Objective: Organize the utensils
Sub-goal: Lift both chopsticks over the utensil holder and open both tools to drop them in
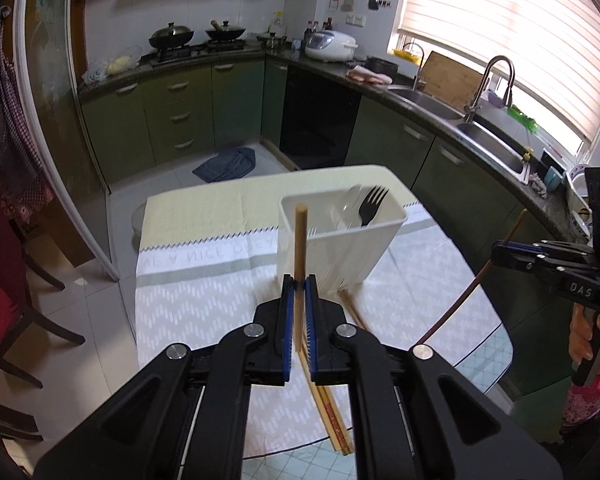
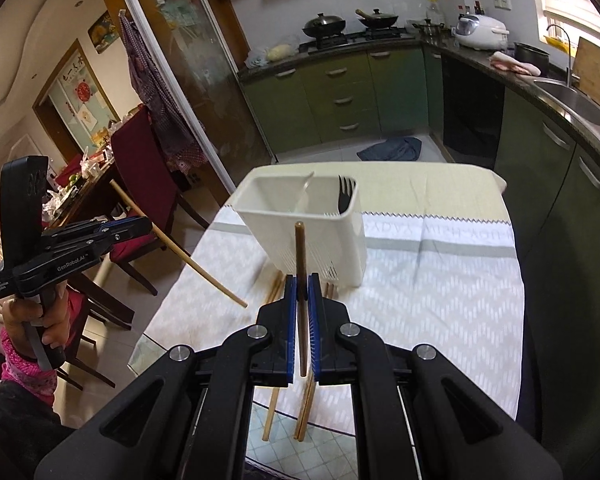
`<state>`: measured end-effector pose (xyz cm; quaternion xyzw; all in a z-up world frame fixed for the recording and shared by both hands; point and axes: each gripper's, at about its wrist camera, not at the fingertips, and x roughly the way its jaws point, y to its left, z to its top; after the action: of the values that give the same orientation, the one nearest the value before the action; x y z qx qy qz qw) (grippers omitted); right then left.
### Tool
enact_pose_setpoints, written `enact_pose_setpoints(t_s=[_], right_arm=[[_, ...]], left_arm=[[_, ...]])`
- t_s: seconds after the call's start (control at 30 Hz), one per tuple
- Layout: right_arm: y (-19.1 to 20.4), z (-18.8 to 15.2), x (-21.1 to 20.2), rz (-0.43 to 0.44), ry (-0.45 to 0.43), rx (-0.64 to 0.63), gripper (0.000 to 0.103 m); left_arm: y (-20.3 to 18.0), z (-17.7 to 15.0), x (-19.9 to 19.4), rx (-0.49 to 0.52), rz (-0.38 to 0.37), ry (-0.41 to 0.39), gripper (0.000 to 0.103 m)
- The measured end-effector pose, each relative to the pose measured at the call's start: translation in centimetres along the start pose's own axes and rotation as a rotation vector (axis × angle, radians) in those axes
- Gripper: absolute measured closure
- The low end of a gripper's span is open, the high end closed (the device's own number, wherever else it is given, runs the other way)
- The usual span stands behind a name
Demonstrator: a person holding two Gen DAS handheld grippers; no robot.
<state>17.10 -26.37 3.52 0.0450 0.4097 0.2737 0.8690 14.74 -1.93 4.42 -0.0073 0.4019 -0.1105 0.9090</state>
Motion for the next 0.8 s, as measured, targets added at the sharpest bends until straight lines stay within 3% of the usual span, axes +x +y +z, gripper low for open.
enact_pose_setpoints(t_s=[0.27,0.53,0.67,0.8], right_arm=[[0.9,3.2,-2.8,0.008,-0.062,-0.025,0.096],[1.4,7.6,-6.4,0.005,-0.174,-0.031,0.096],[1.5,10.3,-7.7,0.015,-0.239,-0.027,0.096],[1.8,12.5,-7.6,-0.02,-0.299,-0.043,0.096]], left_arm=[[-1.1,4.4,-3.2,0.018,-0.036,-0.06,0.097],[-2.6,9.9,-6.9,0.037,-0.036,-0.224,0.097],[-2.8,11.9,-6.3,0.035,-0.017,-0.27,0.097],[-2.4,12.7,-3.3,0.018,-0.004,-0.247,0.097]])
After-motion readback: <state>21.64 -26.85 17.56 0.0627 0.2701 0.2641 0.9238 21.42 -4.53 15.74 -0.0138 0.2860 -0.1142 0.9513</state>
